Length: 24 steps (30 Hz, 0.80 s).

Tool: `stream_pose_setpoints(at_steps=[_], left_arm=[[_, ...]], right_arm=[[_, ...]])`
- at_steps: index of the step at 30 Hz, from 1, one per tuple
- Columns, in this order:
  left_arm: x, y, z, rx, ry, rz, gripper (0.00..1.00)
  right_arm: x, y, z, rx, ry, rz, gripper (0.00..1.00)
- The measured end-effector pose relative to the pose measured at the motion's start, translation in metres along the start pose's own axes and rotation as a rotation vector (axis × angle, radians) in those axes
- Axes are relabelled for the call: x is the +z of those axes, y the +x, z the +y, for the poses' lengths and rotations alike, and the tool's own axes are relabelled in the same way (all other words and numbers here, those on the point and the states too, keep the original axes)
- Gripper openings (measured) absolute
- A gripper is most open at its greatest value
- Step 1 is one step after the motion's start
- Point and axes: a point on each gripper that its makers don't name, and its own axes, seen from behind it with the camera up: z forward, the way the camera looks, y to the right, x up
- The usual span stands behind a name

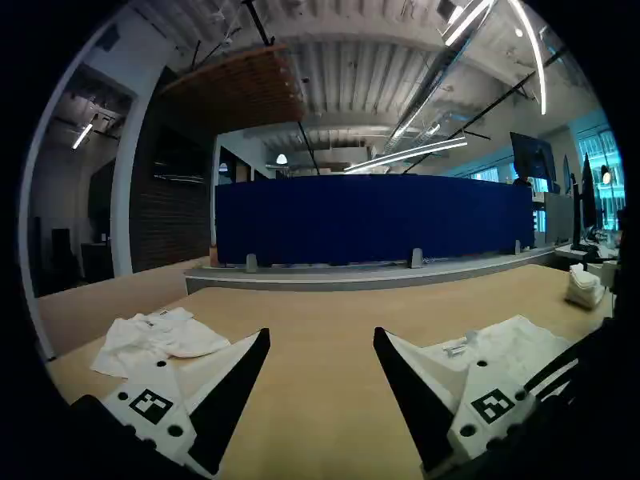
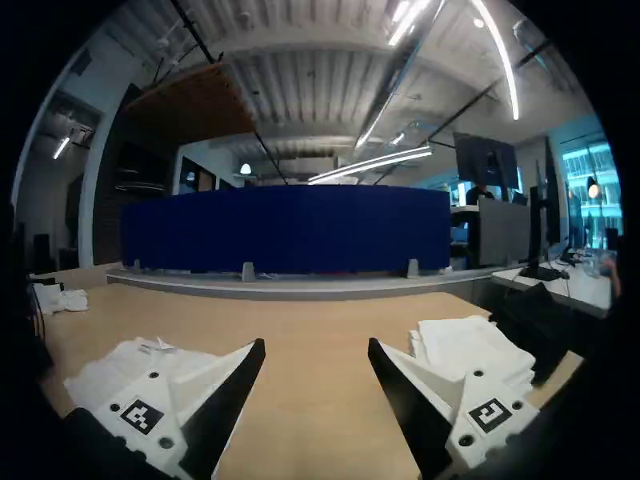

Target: Fold towel

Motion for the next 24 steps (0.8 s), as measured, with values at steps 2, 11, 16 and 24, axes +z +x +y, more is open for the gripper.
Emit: stream_pose_setpoints(at_steps=[2,11,16,24], left_arm=[[-0.003,0.009,0.006,0.002,-0.002,0.002,0.96],[-0.017,0.089,0.013,-0.008,-0.03,0.026,0.96],[-0.024,0.134,0.01,-0.011,-0.041,0.028,0.96],[-0.027,0.188,0.007,-0.013,-0.06,0.017,0.96]], right_arm=[[-0.002,0.009,0.0,0.0,-0.003,-0.004,1.0],[-0.014,0.091,-0.008,0.006,-0.004,0.024,1.0],[-0.02,0.141,-0.01,-0.019,-0.023,0.034,1.0],[-0.028,0.204,-0.015,-0.036,-0.036,0.054,1.0]])
